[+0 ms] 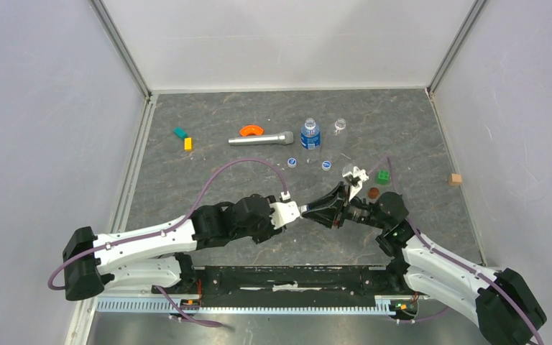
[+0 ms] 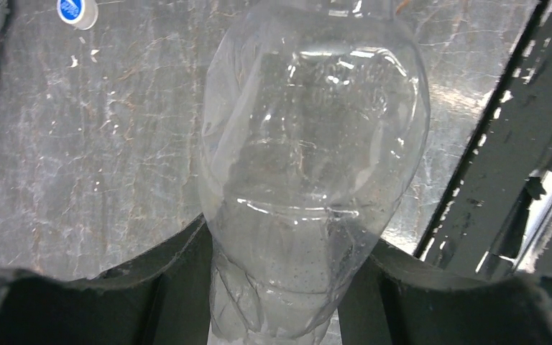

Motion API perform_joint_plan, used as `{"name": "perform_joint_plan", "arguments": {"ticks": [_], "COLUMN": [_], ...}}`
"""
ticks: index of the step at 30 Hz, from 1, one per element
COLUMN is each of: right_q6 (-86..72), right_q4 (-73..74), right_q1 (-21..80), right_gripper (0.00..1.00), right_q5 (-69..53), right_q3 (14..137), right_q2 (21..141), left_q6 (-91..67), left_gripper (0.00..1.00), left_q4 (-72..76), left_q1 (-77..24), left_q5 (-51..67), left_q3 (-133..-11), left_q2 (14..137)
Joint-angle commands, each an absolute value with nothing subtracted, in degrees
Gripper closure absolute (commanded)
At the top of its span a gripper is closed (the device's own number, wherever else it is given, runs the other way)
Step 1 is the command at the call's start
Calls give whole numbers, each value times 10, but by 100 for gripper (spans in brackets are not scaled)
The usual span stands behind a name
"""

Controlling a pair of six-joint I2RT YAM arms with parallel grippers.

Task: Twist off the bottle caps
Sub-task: Unscrew the bottle cap from the plastic bottle.

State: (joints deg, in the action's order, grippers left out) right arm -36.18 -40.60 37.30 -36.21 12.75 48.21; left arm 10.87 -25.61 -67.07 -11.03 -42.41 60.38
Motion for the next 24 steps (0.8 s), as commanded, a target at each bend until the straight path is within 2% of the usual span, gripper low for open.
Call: {"name": "perform_joint_plan", "arguments": {"ticks": [1, 7, 11, 15, 24], "right_q6": [-183, 74, 198, 221, 169], "right_q4": [-455, -371, -278, -262, -290], "right_q1": [379, 379, 379, 379, 379], "right_gripper": [93, 98, 97, 95, 94], "right_q5": [-493, -578, -611, -601, -581], "right_q3": [122, 109, 126, 137, 137], "right_q2": [452, 420, 418, 420, 414], "left_q6": [116, 109, 109, 106, 111], "left_gripper": [74, 74, 74, 73, 71], "left_q4": [-204, -173, -178, -208, -254], "left_q1": [-673, -672, -669, -668, -669], "left_q5": [-46, 48, 95, 123, 101], "left_q3": [-428, -420, -419, -435, -471], "left_q2": [596, 553, 524, 520, 578]}}
